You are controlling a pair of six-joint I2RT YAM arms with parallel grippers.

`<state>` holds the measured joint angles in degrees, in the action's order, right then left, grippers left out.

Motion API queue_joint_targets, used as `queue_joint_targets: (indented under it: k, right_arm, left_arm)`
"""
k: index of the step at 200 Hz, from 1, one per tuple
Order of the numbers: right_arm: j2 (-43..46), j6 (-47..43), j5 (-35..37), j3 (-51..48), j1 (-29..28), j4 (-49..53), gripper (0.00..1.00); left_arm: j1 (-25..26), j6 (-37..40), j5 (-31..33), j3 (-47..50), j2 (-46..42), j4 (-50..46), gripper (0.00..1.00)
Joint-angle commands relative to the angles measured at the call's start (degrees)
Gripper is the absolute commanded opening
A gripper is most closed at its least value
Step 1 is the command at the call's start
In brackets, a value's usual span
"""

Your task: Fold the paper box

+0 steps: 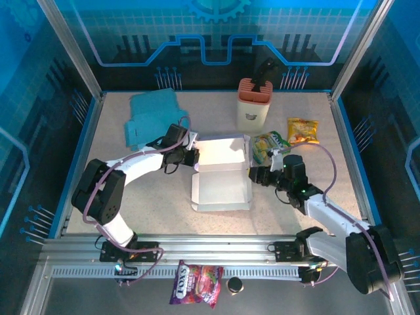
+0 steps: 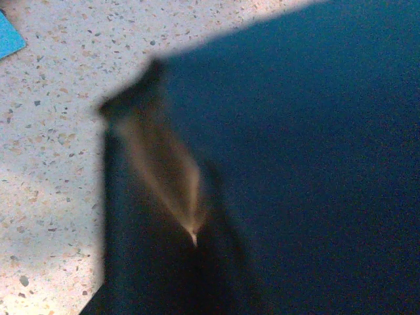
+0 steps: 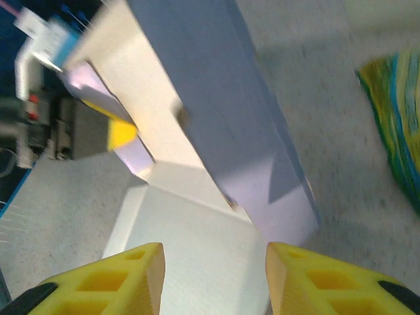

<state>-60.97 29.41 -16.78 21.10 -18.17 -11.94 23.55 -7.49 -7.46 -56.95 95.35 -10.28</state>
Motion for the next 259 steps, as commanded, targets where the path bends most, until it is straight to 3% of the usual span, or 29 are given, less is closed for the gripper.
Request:
queue_joint_targets:
  k: [1, 46, 81, 105, 131, 185, 259]
  right_arm:
    - [-1.6, 2.4, 4.2, -0.8, -1.5, 1.5, 0.44]
    - [-5.7, -0.3, 7.9, 2.3, -1.3, 4.6, 0.36]
    - [-5.7, -4.6, 5.0, 6.1, 0.7, 6.3, 0.36]
    - [-3.4, -4.1, 0.9, 5.8, 5.4, 5.0, 0.37]
    - [0.5, -3.4, -6.7, 5.1, 10.7, -1.6, 0.45]
    - [-11.2, -8.5, -25.7, 13.3, 12.7, -9.1, 0.47]
    - [-15.1, -19.3, -26.6, 18.4, 11.3, -4.7, 0.49]
  left_arm:
    - [-1.3, -0.8, -2.5, -1.1, -0.2, -0.9, 0.0]
    - [-3.7, -2.7, -7.2, -1.1, -2.3, -0.2, 0.0]
    - [-5.3, -2.0, -12.9, -1.5, -3.1, -0.8, 0.0]
    - [-5.6, -0.6, -13.5, -1.0, -3.8, -0.9, 0.0]
    - [-5.8, 0.7, -13.6, -0.1, -4.3, -0.4, 0.0]
    - [-6.4, 1.3, -14.6, 1.3, -3.5, 2.3, 0.0]
    - [-6.5, 2.6, -14.8, 1.6, -3.0, 2.6, 0.0]
